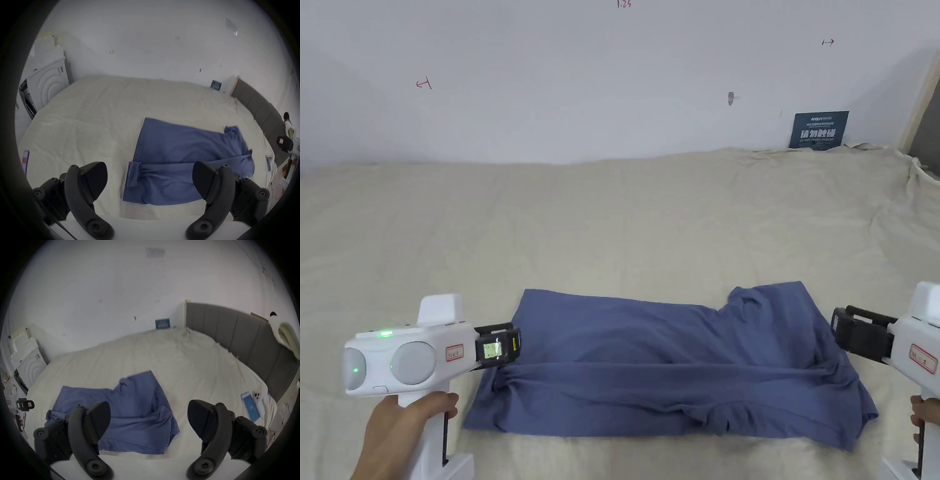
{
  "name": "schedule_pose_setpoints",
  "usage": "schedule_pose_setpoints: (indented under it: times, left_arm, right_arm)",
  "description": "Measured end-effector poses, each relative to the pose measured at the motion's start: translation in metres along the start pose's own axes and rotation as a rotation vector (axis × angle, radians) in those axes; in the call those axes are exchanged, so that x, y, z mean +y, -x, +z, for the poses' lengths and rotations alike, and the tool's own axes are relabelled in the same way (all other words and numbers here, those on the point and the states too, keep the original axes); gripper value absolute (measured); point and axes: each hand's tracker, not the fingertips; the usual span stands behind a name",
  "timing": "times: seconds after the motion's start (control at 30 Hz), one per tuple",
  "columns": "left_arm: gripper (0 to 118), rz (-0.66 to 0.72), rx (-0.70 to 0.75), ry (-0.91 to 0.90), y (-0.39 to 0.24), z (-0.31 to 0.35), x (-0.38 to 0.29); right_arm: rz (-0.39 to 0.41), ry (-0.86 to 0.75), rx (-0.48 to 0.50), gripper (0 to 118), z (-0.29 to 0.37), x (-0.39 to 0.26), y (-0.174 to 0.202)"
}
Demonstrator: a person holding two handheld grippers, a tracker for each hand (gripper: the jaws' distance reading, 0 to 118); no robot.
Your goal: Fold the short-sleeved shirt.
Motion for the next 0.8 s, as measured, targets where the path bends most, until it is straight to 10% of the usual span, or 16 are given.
schedule_pose_setpoints:
  times: [0.17, 0.33, 0.8]
  left_arm:
    - [95, -0.027, -0.009, -0.110, -0.008, 0.035, -0.016]
    - [2, -0.040, -0.015, -0.104, -0.010, 0.046, -0.035]
    - [0, 0.003, -0.025, 0.262, 0.025, -0.034, -0.051]
  right_arm:
    - [0.038, -0.089, -0.012, 92, 0.030, -0.009, -0.004]
    - [0.057, -0.120, -0.021, 1, 0.048, -0.025, -0.005]
    - [0.066, -0.088, -0.022, 0, 0.047, -0.044, -0.012]
